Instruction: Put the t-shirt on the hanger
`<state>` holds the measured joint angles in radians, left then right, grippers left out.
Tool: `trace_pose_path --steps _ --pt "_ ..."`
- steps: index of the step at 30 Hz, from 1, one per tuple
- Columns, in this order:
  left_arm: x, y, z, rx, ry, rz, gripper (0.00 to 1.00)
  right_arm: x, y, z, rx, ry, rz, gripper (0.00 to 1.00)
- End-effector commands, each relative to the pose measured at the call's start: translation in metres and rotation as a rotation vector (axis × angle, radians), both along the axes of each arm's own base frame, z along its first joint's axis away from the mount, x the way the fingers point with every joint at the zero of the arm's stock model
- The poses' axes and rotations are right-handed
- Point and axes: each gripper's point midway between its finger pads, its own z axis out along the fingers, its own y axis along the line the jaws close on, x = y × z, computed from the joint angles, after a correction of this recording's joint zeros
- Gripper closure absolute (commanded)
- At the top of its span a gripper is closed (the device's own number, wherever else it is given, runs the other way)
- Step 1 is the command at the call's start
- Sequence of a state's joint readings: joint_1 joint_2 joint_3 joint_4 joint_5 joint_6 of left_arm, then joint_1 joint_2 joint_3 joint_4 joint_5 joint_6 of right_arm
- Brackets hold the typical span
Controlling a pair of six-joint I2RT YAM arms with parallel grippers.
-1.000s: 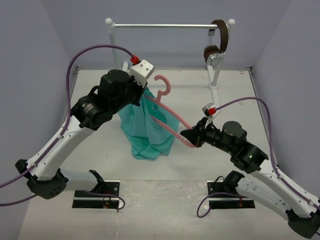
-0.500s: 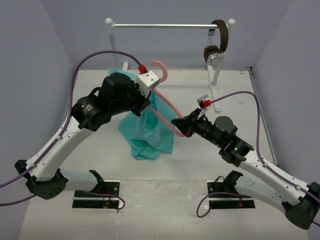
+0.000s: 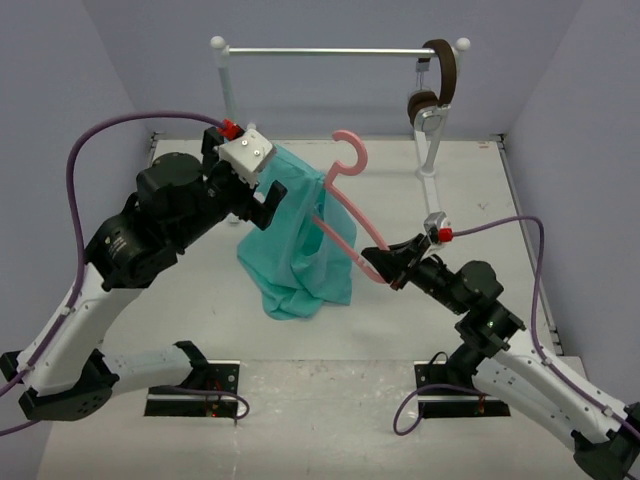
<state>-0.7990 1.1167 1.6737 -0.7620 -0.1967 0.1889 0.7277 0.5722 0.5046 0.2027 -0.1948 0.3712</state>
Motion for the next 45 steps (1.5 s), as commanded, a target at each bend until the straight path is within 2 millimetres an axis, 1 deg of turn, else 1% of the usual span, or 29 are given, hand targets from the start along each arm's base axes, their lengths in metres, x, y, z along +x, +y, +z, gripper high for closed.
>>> trace_pose_path --steps 1,3,4,7,10,13,14,15,16,17,18,19,23,24,25,26,29,31,32,34,35,36,37,38,39,41,42,43,45 --pt "0.001 -0.026 0.01 0.202 -0.195 -0.227 0.0 -0.021 -0.01 0.013 -0.045 -0.207 0.115 1.0" --pt "-0.011 -0.033 0.006 0.291 -0.244 -0.354 0.0 -0.026 -0.016 0.007 -0.08 -0.247 0.127 1.0" --pt "-0.021 -0.039 0.004 0.332 -0.273 -0.448 0.0 -0.03 -0.017 0.005 -0.092 -0.269 0.14 1.0" --pt "-0.04 -0.047 -0.012 0.395 -0.267 -0.591 0.0 -0.042 -0.019 0.003 -0.137 -0.351 0.183 1.0" --pt "-0.036 -0.049 -0.028 0.424 -0.238 -0.593 0.0 -0.053 -0.017 0.003 -0.161 -0.425 0.243 1.0" --pt "-0.04 -0.052 -0.045 0.423 -0.196 -0.613 0.02 -0.053 -0.019 0.009 -0.178 -0.446 0.232 1.0" --pt "-0.042 -0.052 -0.05 0.422 -0.186 -0.626 0.06 -0.054 -0.019 0.01 -0.191 -0.464 0.241 1.0" --pt "-0.044 -0.052 -0.055 0.42 -0.172 -0.633 0.15 -0.054 -0.019 0.012 -0.197 -0.465 0.242 1.0" --pt "-0.046 -0.052 -0.059 0.418 -0.157 -0.641 0.26 -0.053 -0.019 0.013 -0.202 -0.468 0.241 1.0" --pt "-0.048 -0.052 -0.064 0.415 -0.14 -0.646 0.4 -0.052 -0.019 0.016 -0.203 -0.476 0.232 1.0" --pt "-0.049 -0.052 -0.07 0.413 -0.116 -0.644 0.49 -0.051 -0.021 0.02 -0.205 -0.489 0.219 1.0" --pt "-0.05 -0.051 -0.075 0.411 -0.094 -0.64 0.52 -0.05 -0.022 0.024 -0.205 -0.505 0.206 1.0" --pt "-0.06 -0.051 -0.086 0.383 -0.043 -0.661 0.54 -0.054 -0.025 0.042 -0.203 -0.57 0.193 1.0" --pt "-0.062 -0.051 -0.088 0.379 -0.037 -0.676 0.59 -0.056 -0.024 0.042 -0.21 -0.581 0.208 1.0" --pt "-0.06 -0.05 -0.087 0.378 -0.045 -0.661 0.84 -0.057 -0.024 0.044 -0.214 -0.589 0.217 1.0" --pt "-0.056 -0.049 -0.085 0.373 -0.053 -0.633 1.0 -0.058 -0.023 0.046 -0.218 -0.591 0.224 1.0" --pt "-0.053 -0.043 -0.082 0.369 -0.068 -0.59 1.0 -0.056 -0.023 0.048 -0.227 -0.601 0.221 1.0" --pt "-0.054 -0.042 -0.068 0.33 -0.107 -0.568 1.0 -0.047 -0.024 0.046 -0.23 -0.568 0.179 1.0" --pt "-0.054 -0.042 -0.059 0.293 -0.124 -0.552 1.0 -0.04 -0.025 0.045 -0.228 -0.542 0.156 0.97" --pt "-0.055 -0.04 -0.047 0.232 -0.139 -0.526 1.0 -0.022 -0.026 0.04 -0.224 -0.469 0.09 0.85" --pt "-0.054 -0.039 -0.042 0.209 -0.143 -0.503 1.0 -0.02 -0.025 0.04 -0.221 -0.459 0.085 0.78" --pt "-0.05 -0.037 -0.043 0.196 -0.139 -0.471 1.0 -0.015 -0.025 0.039 -0.197 -0.407 0.066 0.63" --pt "-0.045 -0.035 -0.045 0.187 -0.131 -0.433 1.0 -0.008 -0.025 0.038 -0.162 -0.335 0.036 0.43" --pt "-0.038 -0.03 -0.043 0.168 -0.129 -0.373 1.0 0.003 -0.03 0.038 -0.131 -0.263 -0.032 0.33" --pt "-0.033 -0.026 -0.044 0.156 -0.124 -0.325 1.0 0.013 -0.038 0.038 -0.098 -0.193 -0.108 0.24" --pt "-0.024 -0.019 -0.052 0.151 -0.106 -0.255 1.0 0.03 -0.059 0.042 -0.024 -0.07 -0.275 0.16" --pt "-0.021 -0.016 -0.057 0.153 -0.096 -0.227 1.0 0.032 -0.069 0.046 0.014 -0.04 -0.333 0.15" --pt "-0.019 -0.015 -0.058 0.149 -0.093 -0.208 1.0 0.031 -0.07 0.044 0.052 0.0 -0.338 0.15" --pt "-0.015 -0.014 -0.064 0.141 -0.074 -0.18 1.0 0.022 -0.083 0.05 0.184 0.047 -0.373 0.17"
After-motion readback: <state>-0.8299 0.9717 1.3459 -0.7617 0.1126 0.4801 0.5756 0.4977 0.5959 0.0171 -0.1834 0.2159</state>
